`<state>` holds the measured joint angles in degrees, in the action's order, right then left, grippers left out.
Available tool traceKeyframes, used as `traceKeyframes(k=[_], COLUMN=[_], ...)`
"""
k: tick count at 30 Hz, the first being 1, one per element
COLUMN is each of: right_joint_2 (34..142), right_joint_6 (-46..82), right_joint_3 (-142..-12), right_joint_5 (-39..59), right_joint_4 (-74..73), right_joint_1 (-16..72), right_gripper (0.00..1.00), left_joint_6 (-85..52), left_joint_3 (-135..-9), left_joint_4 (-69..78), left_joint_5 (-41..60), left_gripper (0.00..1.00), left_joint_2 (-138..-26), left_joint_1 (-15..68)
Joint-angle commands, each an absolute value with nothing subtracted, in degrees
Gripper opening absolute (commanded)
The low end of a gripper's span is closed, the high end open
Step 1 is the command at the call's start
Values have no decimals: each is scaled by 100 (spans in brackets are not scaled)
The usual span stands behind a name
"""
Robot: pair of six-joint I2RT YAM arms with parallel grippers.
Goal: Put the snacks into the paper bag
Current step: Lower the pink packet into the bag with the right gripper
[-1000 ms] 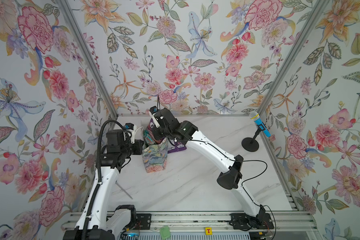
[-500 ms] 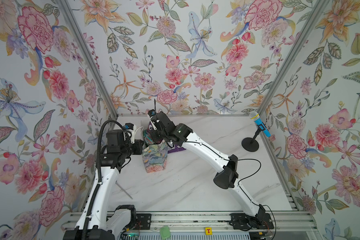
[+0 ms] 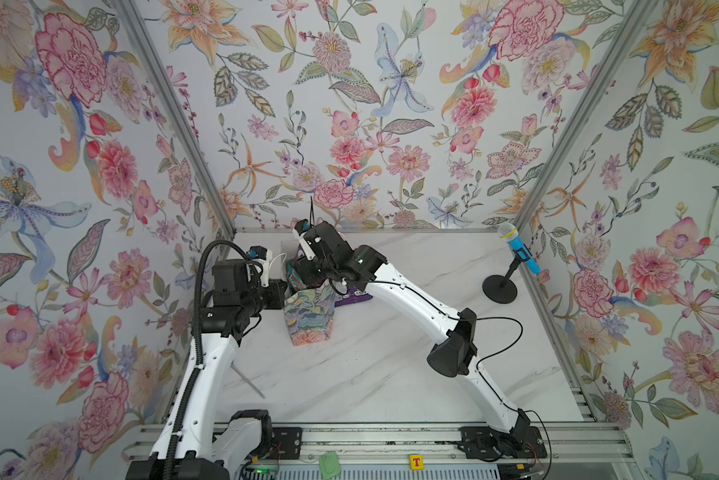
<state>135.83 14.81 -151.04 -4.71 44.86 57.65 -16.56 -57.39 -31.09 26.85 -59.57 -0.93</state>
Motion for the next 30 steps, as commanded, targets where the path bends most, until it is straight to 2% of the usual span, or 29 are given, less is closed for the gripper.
traceKeyframes(k=[1, 9, 14, 30], right_joint_2=[12830, 12459, 12651, 13130], right_joint_6=[1402, 1162, 1116, 1063], right_joint_3=[-15080, -14744, -14691, -14431], right_joint_5=[-515, -1021, -1112, -1563], right_joint_4=[4553, 4537, 4553, 4553], right_joint_1=[5777, 5869, 5862, 5575], right_gripper=[51, 46, 42, 39], left_joint_6=[-1617, -1644, -1644, -1608], left_joint_3=[-5581, -5549, -5572, -5572], left_joint_4=[-3261, -3226, -3243, -3260], left_joint_5=[2780, 2804, 2810, 2762], left_gripper=[9, 9, 9, 9], left_joint_2=[-5947, -5957, -5950, -5962], left_joint_1=[-141, -138, -140, -148])
